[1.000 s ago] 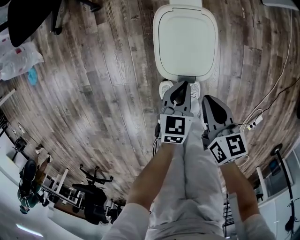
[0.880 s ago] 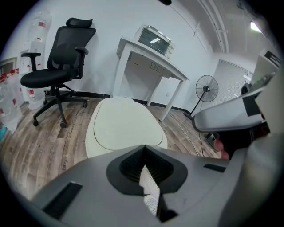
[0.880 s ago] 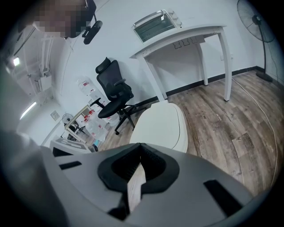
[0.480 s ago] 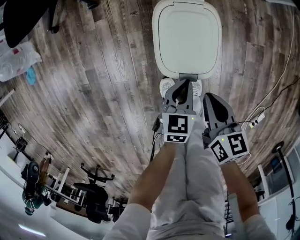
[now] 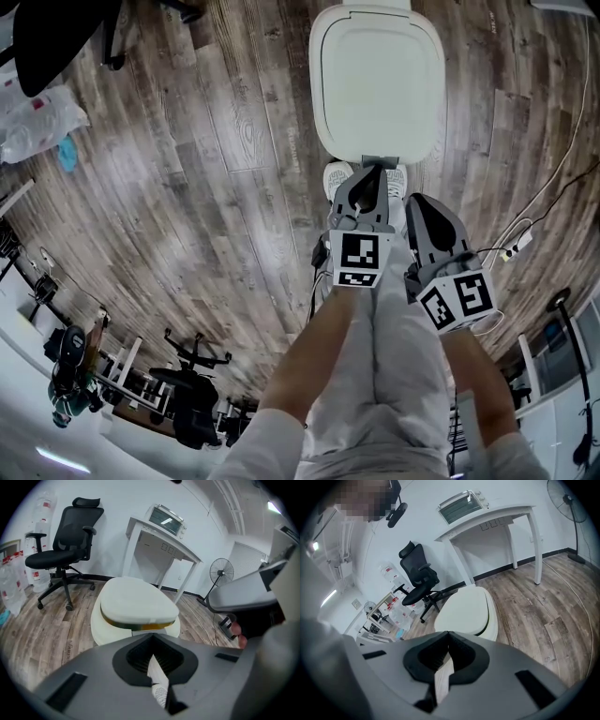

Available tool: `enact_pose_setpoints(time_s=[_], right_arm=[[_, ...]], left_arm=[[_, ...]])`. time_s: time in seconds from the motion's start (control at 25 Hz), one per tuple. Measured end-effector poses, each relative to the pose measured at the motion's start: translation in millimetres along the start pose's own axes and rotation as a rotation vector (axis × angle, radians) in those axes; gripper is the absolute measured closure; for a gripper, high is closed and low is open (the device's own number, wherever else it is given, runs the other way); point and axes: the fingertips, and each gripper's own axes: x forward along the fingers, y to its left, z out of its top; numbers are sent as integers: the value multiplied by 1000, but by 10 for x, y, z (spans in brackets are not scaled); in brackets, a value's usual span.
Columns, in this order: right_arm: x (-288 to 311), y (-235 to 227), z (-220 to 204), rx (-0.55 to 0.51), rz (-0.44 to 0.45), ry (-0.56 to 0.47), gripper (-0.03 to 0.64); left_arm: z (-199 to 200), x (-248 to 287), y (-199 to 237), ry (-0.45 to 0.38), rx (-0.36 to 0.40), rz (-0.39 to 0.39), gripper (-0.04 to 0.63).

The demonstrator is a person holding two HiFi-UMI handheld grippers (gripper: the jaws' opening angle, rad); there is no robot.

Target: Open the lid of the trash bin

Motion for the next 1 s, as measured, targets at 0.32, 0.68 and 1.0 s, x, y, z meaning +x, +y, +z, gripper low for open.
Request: enact_pose_setpoints(time_s=[0.32,0.68,1.0], right_arm=[[-10,-8,-44,4,1,3,600],[-13,-68,-54,8,-24,18,600],[-226,-27,208,-3,-60,16,600]], left_arm=[[27,-4,7,-2,15,16,594],[154,-57,28,-28,12,10,594],[720,-484,-167,-101,42,7,594]])
